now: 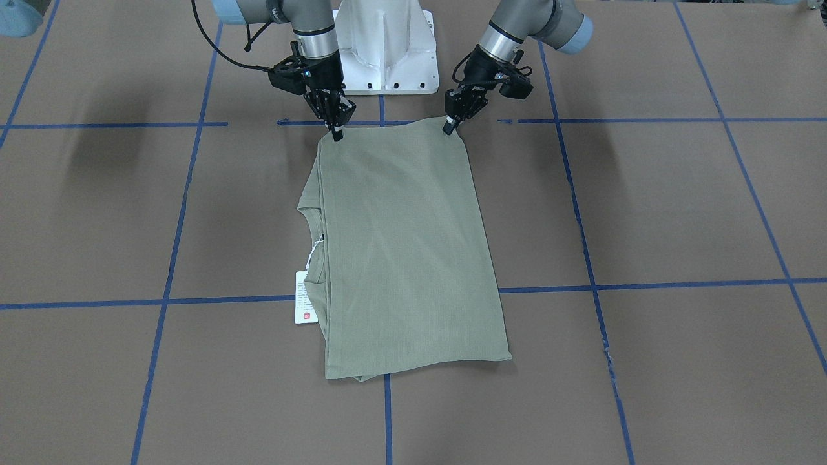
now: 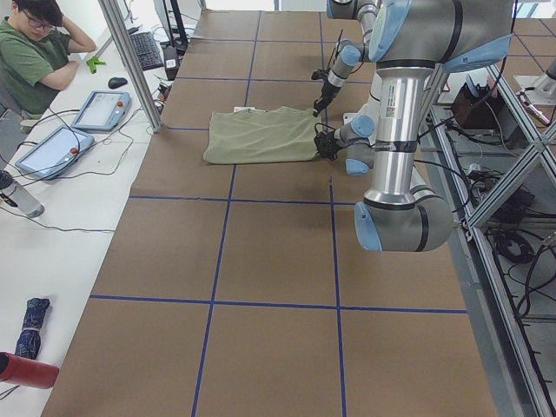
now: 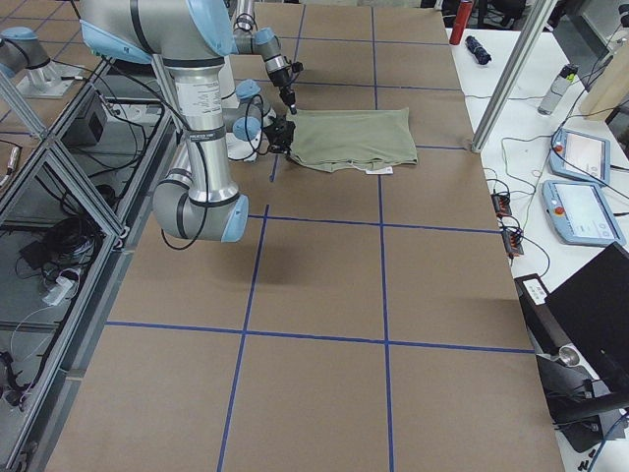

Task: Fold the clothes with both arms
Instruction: 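Grasp the near edge with both grippers and lift it toward the collar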

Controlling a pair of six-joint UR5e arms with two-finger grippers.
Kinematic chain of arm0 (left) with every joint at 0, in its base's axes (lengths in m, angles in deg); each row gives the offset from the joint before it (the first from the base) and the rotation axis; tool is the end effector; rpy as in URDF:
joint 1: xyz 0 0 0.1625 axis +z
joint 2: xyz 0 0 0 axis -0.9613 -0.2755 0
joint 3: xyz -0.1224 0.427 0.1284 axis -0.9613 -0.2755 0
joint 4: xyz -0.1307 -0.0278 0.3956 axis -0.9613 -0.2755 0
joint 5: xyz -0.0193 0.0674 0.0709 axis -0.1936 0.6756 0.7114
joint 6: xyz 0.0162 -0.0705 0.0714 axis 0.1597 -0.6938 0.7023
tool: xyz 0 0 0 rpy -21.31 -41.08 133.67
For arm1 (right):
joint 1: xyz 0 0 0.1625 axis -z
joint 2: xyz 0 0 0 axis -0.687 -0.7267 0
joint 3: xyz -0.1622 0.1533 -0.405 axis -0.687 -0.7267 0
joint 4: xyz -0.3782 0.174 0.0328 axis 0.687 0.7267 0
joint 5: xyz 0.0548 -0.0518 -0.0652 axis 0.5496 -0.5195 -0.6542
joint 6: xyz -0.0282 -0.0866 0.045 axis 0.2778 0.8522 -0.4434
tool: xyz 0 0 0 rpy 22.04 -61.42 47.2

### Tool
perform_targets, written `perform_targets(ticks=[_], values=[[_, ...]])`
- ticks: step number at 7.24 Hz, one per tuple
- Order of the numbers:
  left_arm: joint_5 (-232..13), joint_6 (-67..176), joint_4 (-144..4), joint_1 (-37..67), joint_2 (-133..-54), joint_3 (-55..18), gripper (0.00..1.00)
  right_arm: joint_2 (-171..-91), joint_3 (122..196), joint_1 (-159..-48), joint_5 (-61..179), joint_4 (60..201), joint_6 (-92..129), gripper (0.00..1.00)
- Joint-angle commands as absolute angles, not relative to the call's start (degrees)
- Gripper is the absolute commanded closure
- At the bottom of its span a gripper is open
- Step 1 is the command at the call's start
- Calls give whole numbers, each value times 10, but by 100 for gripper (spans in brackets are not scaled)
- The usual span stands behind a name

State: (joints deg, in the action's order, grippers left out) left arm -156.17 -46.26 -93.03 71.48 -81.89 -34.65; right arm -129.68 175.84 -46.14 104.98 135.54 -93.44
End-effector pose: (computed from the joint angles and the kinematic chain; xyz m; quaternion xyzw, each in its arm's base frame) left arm 0.5317 -0.1945 0.3802 0.0260 0.6151 -0.3014 0.7281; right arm -0.5940 -0.1984 0.3163 0.0287 -0.4443 0.3876 0.8072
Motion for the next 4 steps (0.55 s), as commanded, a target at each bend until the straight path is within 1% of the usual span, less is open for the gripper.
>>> perform_targets(ticks=[1, 2, 3, 4], values=[[-1568, -420, -928, 711, -814, -390, 100, -1297, 1781, -465, 1051, 1357, -934, 100], [-1576, -409, -893, 709, -811, -438, 100, -1297, 1836, -465, 1051, 1422, -934, 100], [-1614, -409, -805, 709, -811, -520, 100, -1296, 1914, -456, 1056, 1530, -933, 100], [-1653, -409, -713, 706, -813, -620, 100, -1292, 2002, -445, 1063, 1615, -932, 100]])
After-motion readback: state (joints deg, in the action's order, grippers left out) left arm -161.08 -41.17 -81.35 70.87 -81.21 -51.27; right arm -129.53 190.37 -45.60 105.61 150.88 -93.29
